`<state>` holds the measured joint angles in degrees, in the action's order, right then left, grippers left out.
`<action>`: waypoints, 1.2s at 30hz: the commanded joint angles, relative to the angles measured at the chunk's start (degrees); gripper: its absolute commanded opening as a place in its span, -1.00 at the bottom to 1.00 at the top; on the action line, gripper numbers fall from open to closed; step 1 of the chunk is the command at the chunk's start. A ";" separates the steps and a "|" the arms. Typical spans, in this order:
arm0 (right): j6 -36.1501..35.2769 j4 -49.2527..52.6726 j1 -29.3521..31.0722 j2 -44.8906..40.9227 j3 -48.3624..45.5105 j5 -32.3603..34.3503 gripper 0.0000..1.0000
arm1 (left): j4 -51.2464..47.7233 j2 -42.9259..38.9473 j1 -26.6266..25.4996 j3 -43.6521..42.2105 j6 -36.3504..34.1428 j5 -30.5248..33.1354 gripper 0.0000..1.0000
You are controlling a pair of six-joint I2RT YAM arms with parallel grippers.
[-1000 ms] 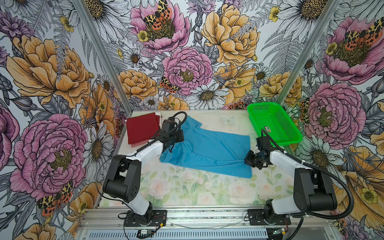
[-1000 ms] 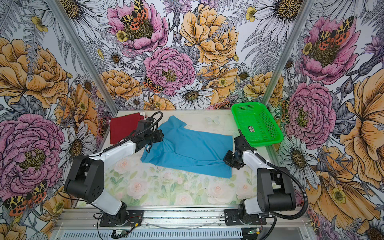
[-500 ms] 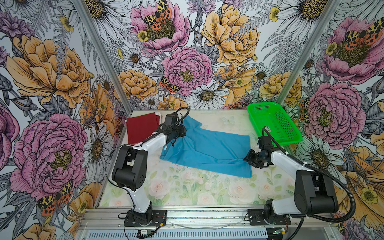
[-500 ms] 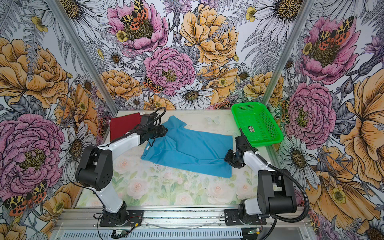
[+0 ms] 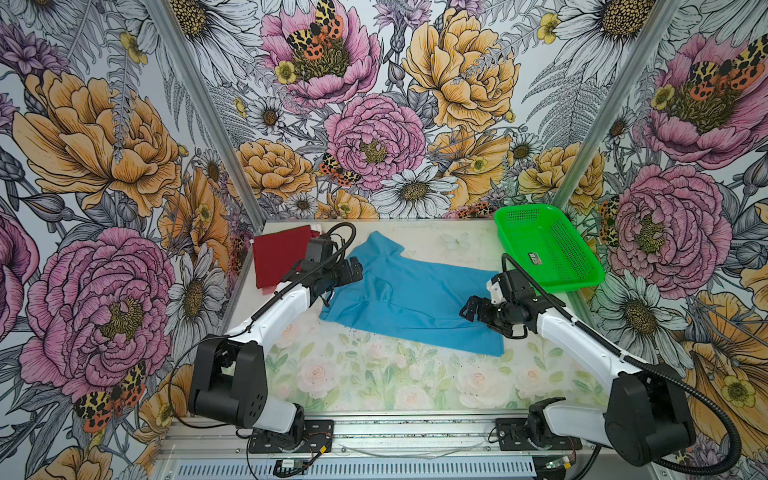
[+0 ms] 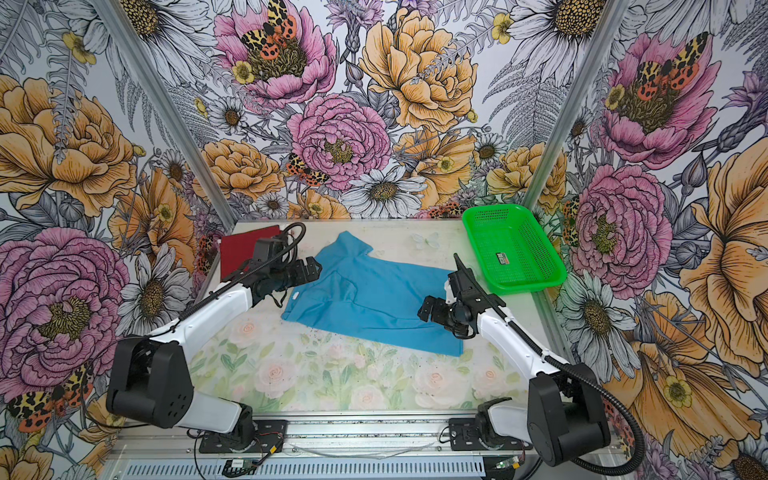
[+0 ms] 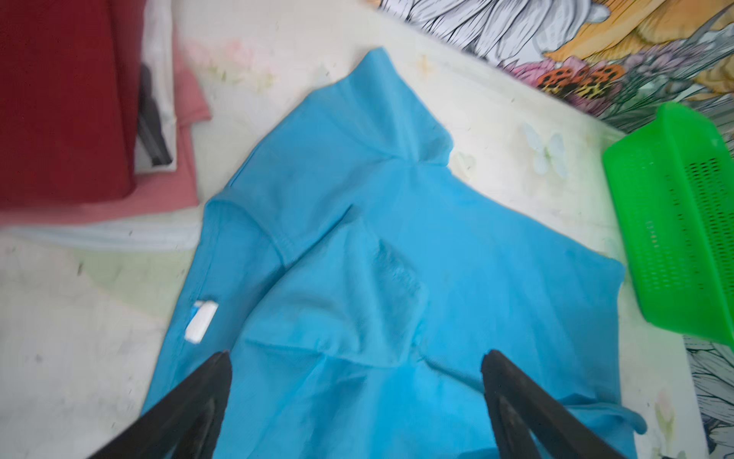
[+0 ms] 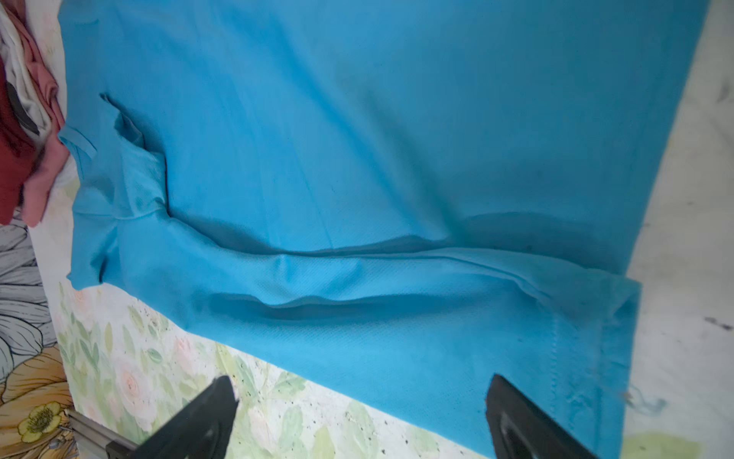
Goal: Fold and stack the t-shirts
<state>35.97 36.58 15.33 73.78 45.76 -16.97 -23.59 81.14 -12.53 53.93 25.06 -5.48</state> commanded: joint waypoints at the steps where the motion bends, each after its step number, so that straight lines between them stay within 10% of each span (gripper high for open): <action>1: 1.68 -0.46 1.01 1.33 -1.62 2.95 0.99 | -3.56 -4.16 3.35 -7.21 2.95 1.03 0.95; 11: 2.00 -4.75 1.28 5.72 -3.37 3.50 0.99 | -1.45 -10.04 7.39 -14.80 5.72 -3.09 0.67; 36: 8.25 -4.76 4.70 2.58 -8.58 8.73 0.99 | 12.96 0.47 12.16 -18.38 8.96 -4.77 -1.00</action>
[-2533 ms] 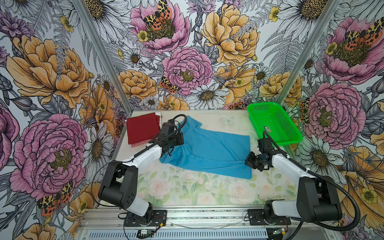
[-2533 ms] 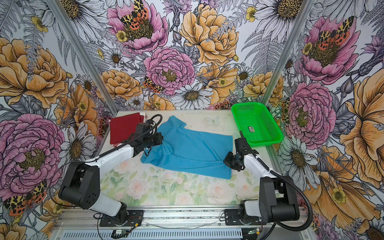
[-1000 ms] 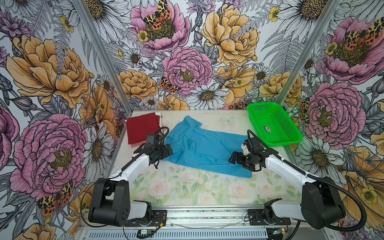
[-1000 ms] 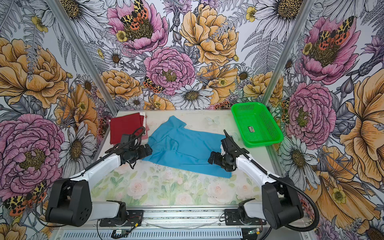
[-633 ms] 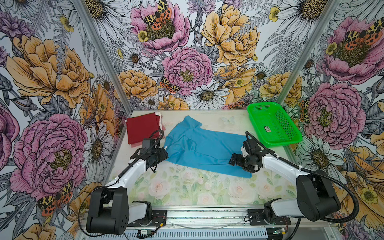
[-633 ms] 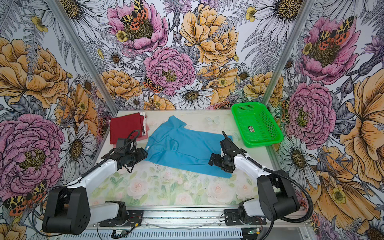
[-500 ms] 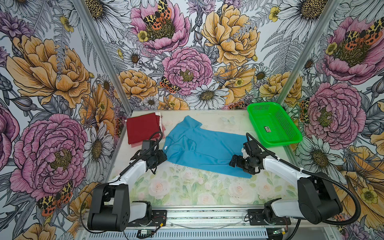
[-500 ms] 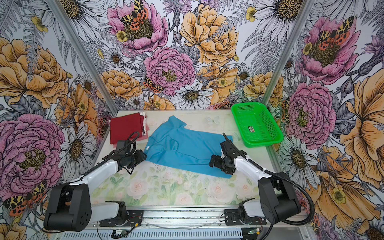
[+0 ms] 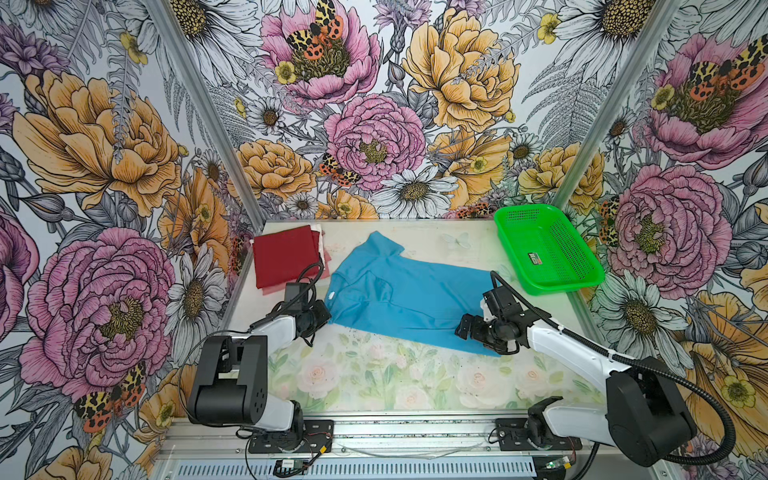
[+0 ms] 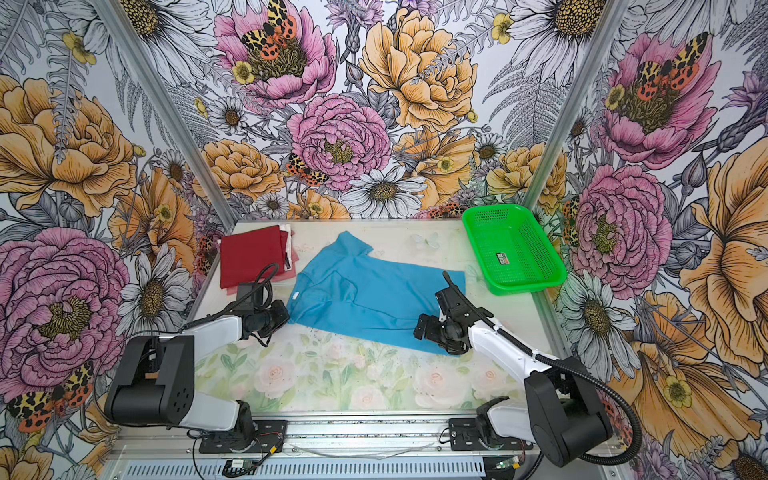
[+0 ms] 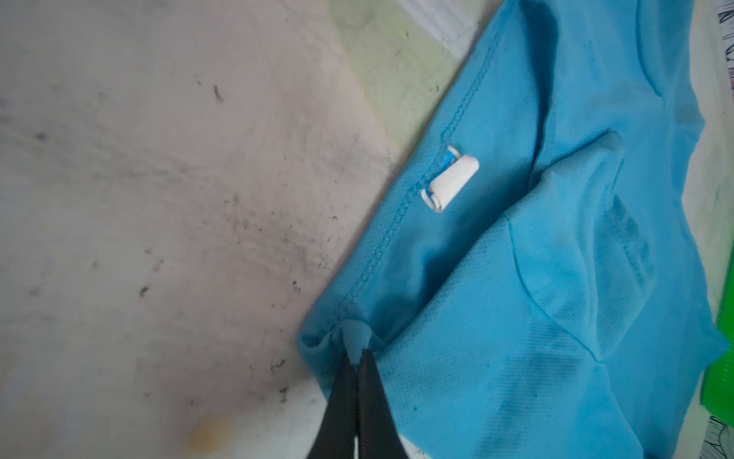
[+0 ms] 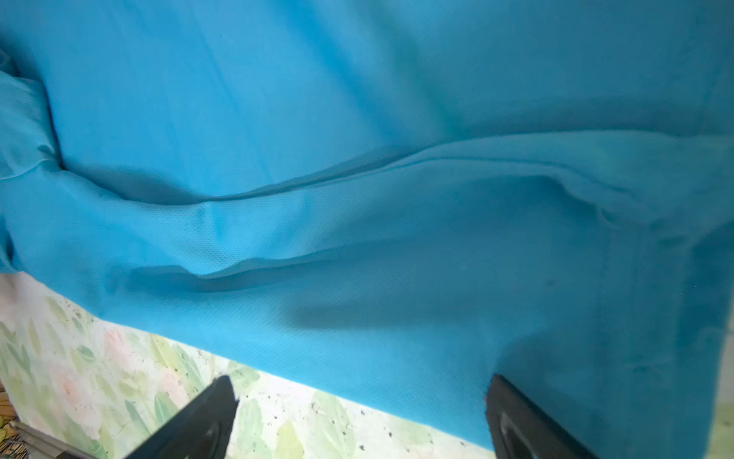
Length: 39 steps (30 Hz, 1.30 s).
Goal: Fold and stack the t-shirts
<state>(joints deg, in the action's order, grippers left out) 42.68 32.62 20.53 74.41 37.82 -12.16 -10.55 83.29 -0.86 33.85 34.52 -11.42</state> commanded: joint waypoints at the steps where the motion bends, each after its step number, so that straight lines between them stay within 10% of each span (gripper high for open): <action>1: 1.86 -0.74 -0.89 3.33 -0.57 4.78 0.99 | -1.69 -3.47 0.38 1.62 -0.57 3.14 -1.00; 14: -2.69 3.77 -3.29 11.20 5.12 11.73 0.99 | -19.02 -22.91 -2.11 -2.94 -0.44 13.12 -1.00; 17: -4.07 7.30 -3.38 9.45 5.79 12.69 0.98 | -20.69 -23.87 -2.38 -2.31 -0.60 13.22 -0.63; 19: -4.32 9.66 -3.40 6.16 5.73 12.44 0.99 | -20.74 -23.95 -2.46 -1.28 -0.43 12.56 0.12; 25: -7.53 15.69 -8.33 -4.10 6.77 12.66 0.99 | -22.68 -22.13 -4.58 6.37 -3.24 10.86 0.88; 39: -15.20 15.17 -11.11 8.20 15.09 11.73 0.60 | -21.12 -12.87 -14.68 10.32 -2.62 6.97 0.90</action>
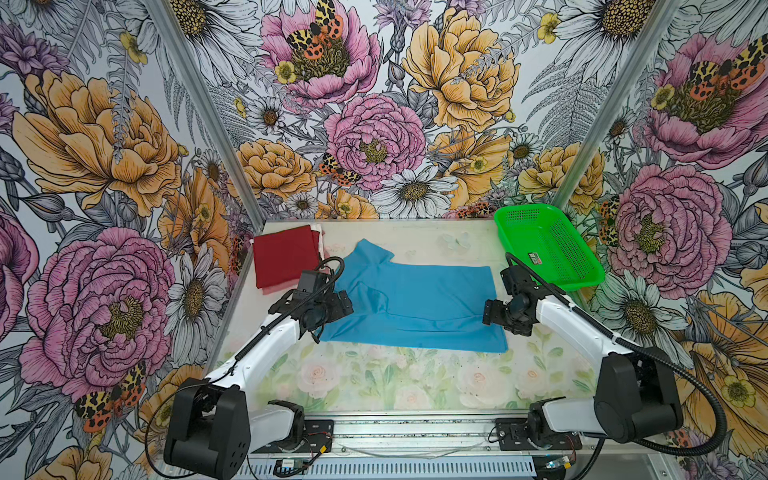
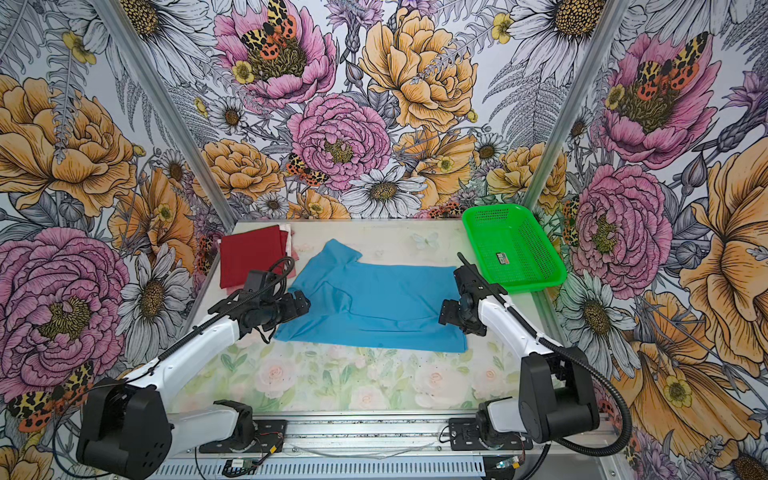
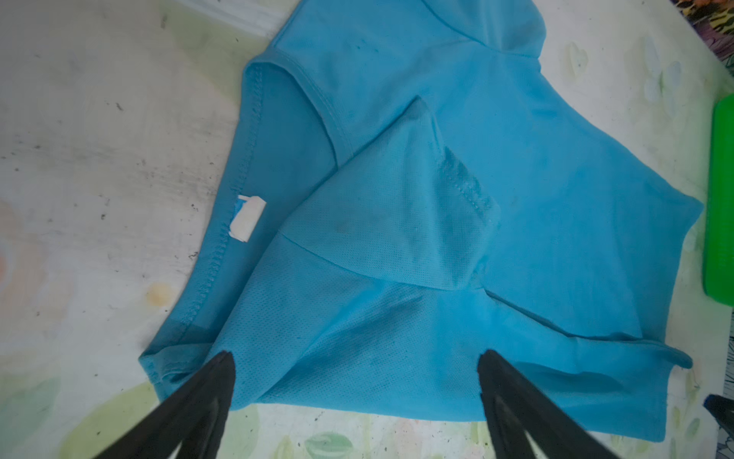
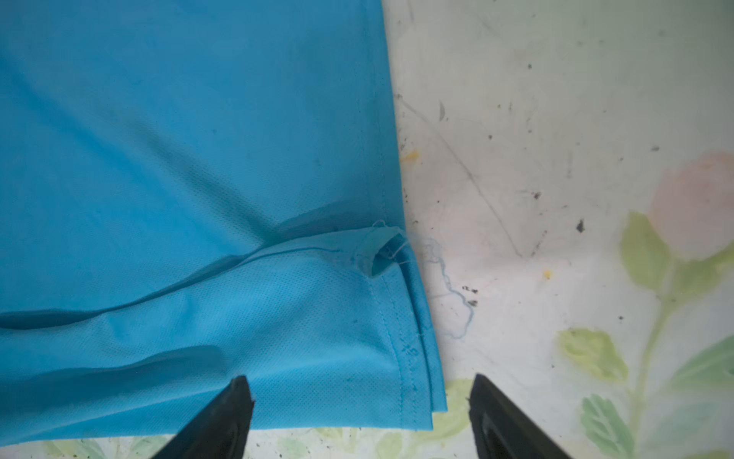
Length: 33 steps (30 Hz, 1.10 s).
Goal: Fold and stack the t-shirts
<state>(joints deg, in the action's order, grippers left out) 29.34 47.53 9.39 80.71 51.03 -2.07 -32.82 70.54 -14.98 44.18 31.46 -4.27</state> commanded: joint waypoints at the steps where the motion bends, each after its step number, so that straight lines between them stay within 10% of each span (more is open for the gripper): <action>1: -2.20 0.07 0.06 2.73 2.37 2.39 0.48 | 1.89 -0.03 -0.47 -0.66 0.51 -0.44 0.90; 4: -2.78 -0.36 0.02 5.47 4.53 5.26 0.18 | 2.98 1.09 -0.48 -1.16 0.37 -0.72 0.90; 18: -4.78 -1.10 -0.97 24.25 16.89 13.60 0.30 | 4.52 9.90 0.12 6.44 -2.34 -0.84 0.91; 33: -8.83 -1.85 9.34 17.70 20.30 -6.00 0.88 | 15.02 16.62 -4.32 2.62 3.43 -5.92 0.98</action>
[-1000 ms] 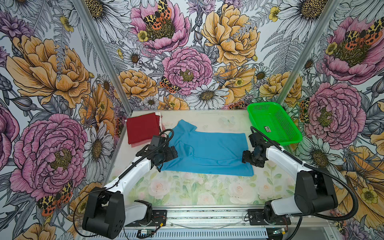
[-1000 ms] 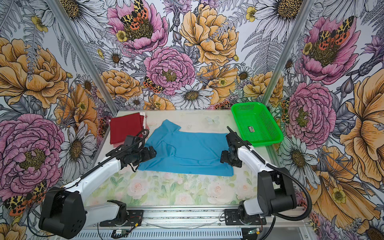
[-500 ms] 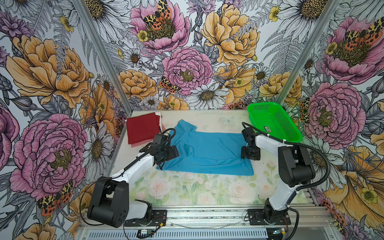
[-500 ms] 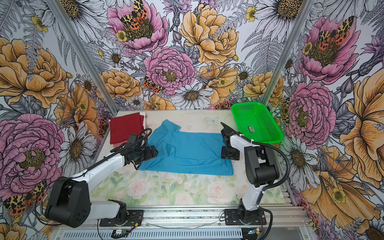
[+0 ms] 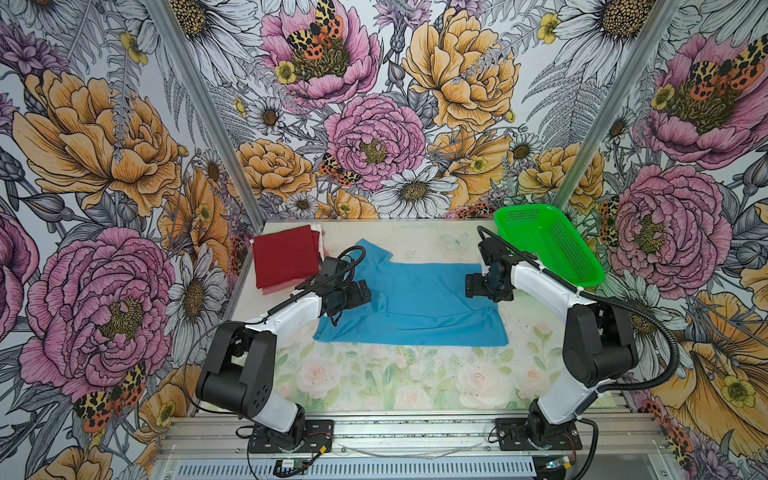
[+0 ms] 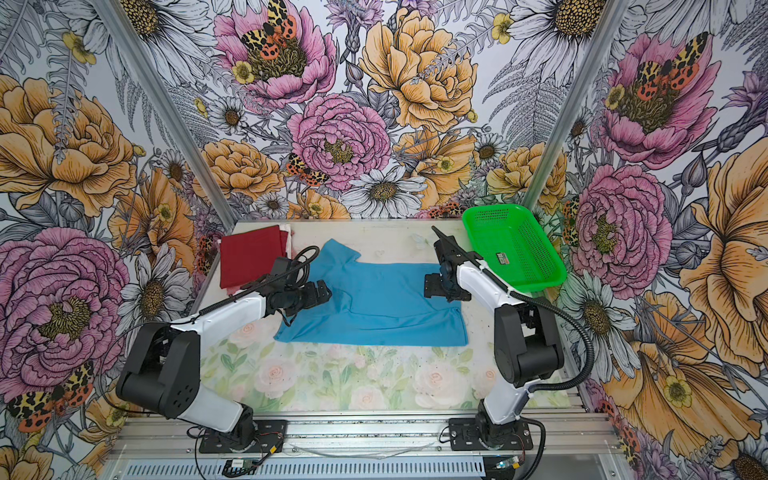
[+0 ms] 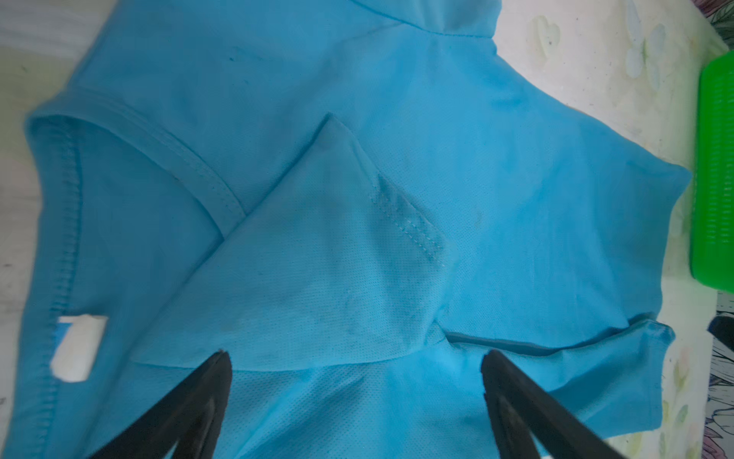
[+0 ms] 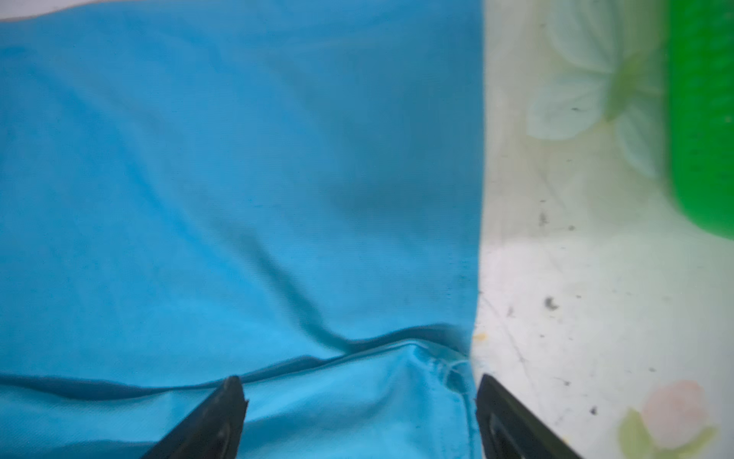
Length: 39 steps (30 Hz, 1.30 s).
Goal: Fold and stack the t-shirts
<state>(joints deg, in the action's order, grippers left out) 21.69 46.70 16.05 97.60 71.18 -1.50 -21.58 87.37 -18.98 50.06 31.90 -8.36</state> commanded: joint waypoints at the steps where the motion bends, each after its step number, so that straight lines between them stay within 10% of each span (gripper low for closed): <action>1: -0.75 -1.84 3.94 1.12 -0.60 -7.59 0.89 | 4.44 -0.62 -0.44 -4.53 3.55 -1.70 0.98; 13: 7.49 -9.26 11.73 1.81 -15.45 -8.24 0.93 | 5.17 -8.10 -1.20 -17.05 9.10 2.16 0.97; 25: 13.79 -7.80 17.73 -15.44 -26.86 -11.07 0.99 | -5.40 -27.71 -6.87 -21.00 12.59 8.12 0.97; 39: 1.71 -5.71 -1.27 0.97 1.90 -9.21 0.97 | -7.01 5.26 6.57 17.08 -7.68 0.20 0.89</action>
<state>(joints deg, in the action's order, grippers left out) 27.05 40.25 17.67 94.78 69.23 -13.06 -27.18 87.09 -13.15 62.50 28.64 -7.55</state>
